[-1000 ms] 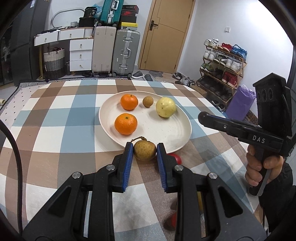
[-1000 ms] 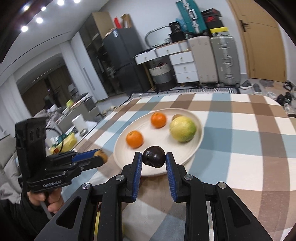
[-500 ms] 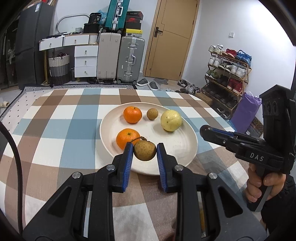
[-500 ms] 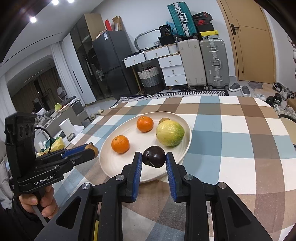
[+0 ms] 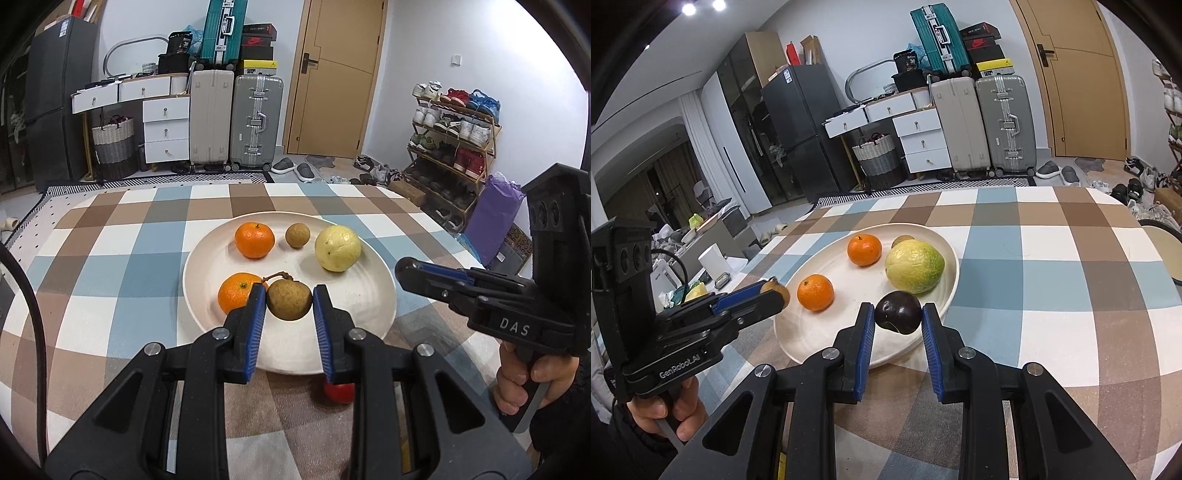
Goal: Organize fruits
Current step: 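Carry the pear and plum onto the white plate and open both tools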
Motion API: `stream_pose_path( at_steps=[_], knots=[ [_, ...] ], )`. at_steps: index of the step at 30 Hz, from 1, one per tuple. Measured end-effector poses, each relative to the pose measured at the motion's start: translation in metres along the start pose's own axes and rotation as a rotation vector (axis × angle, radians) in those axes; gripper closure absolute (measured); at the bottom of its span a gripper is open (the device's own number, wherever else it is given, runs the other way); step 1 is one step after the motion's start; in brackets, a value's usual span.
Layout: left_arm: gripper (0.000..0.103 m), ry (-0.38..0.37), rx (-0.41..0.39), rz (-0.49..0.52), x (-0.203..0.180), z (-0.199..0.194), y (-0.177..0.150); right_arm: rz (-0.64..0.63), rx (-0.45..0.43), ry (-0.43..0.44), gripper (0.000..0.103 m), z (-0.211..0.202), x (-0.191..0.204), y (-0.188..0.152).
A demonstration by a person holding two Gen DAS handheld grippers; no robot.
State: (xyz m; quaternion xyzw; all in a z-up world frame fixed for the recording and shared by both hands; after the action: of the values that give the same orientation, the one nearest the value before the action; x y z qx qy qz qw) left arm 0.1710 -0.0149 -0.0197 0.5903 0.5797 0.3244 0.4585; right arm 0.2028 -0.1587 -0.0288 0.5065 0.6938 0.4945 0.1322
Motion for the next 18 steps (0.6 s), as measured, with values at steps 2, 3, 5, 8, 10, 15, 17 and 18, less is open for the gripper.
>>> stream_pose_path(
  at_steps=[2,3,5,8,10,15,17,18],
  knots=[
    [0.080,-0.002,0.000,0.003,-0.001,0.001,-0.002,-0.006,0.004,-0.003,0.076,0.001,0.001,0.000],
    [0.080,0.000,0.001,0.007,-0.001,0.001,-0.002,-0.009,0.006,-0.002,0.076,0.001,0.002,0.000],
    [0.080,0.008,0.004,0.016,-0.002,0.002,-0.004,-0.017,0.010,-0.002,0.076,0.002,0.003,-0.001],
    [0.080,0.011,0.008,0.019,-0.002,0.003,-0.005,-0.037,0.018,0.003,0.076,0.004,0.008,-0.002],
    [0.080,0.016,0.007,0.026,-0.003,0.003,-0.005,-0.051,0.030,0.006,0.076,0.007,0.010,-0.003],
    [0.080,0.012,0.017,0.059,-0.010,0.005,-0.007,-0.075,0.070,0.009,0.076,0.015,0.013,-0.007],
    [0.080,0.014,0.021,0.071,-0.012,0.006,-0.007,-0.082,0.090,0.011,0.076,0.019,0.014,-0.009],
    [0.080,0.016,0.023,0.076,-0.013,0.006,-0.008,-0.085,0.097,0.013,0.076,0.020,0.015,-0.009]
  ],
)
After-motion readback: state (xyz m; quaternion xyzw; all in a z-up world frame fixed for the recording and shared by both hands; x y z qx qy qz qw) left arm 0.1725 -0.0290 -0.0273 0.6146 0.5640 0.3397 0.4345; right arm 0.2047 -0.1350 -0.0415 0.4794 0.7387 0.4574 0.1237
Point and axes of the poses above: each gripper's, at about its wrist camera, not at the fingertips, and z roughly the way its jaws point, x to its left, y to its top, the point moved 3 cm from there along z, roughly the way its jaws point, and after that the axes turned 13 degrees about -x, right-handed, at the moved point
